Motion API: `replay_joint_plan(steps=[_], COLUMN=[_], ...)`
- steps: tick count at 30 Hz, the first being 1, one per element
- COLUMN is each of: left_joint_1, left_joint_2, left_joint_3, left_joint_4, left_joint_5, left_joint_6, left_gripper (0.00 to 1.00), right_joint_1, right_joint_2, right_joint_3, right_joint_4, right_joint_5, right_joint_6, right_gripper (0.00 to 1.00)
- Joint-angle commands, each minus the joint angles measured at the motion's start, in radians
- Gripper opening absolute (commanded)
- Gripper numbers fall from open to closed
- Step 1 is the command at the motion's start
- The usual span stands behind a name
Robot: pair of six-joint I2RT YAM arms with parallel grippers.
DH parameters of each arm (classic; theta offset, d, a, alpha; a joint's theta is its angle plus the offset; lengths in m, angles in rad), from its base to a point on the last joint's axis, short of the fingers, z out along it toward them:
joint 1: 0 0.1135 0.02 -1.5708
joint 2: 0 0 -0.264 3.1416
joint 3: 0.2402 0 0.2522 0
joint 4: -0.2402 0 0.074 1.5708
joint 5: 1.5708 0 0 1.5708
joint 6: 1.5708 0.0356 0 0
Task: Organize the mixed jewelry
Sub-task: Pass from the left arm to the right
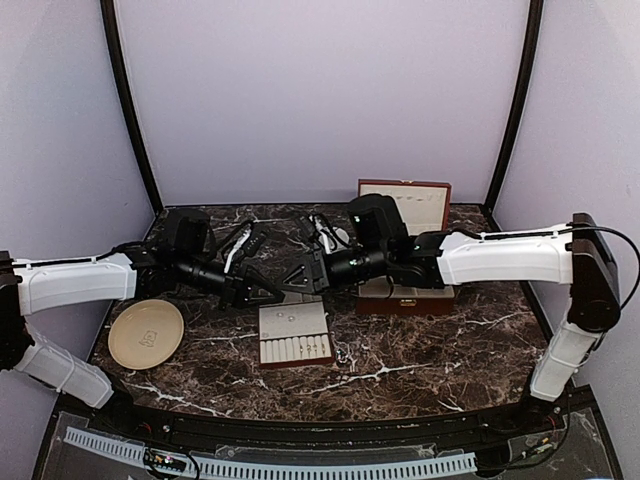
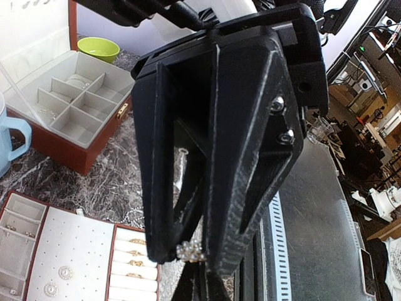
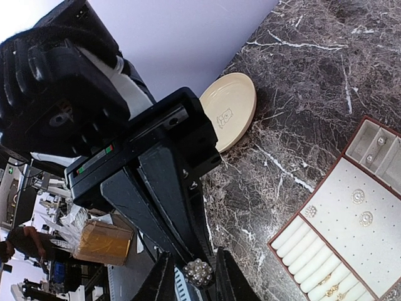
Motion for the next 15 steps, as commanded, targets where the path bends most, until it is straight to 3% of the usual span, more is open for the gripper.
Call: replay_joint_plan(steps=[1, 15], left_joint_1=[-0.007, -0.009], left_joint_2=[-0.019, -0.013], left_joint_3=[0.021, 0.022], left_joint_4=[-0.017, -0.023], left_joint_5=[-0.002, -0.01], left_joint_6=[0.019, 0.019], left_gripper=[0.0, 0.0], right_joint_1=[0.007, 0.007], right_joint_2=[0.023, 0.01], right_joint_3=[0.036, 0.018], right_joint_4=[-0.004, 0.005], right_joint_5=[0.01, 0.023], right_joint_6=[-0.005, -0.004], right_gripper=[0.22, 0.16])
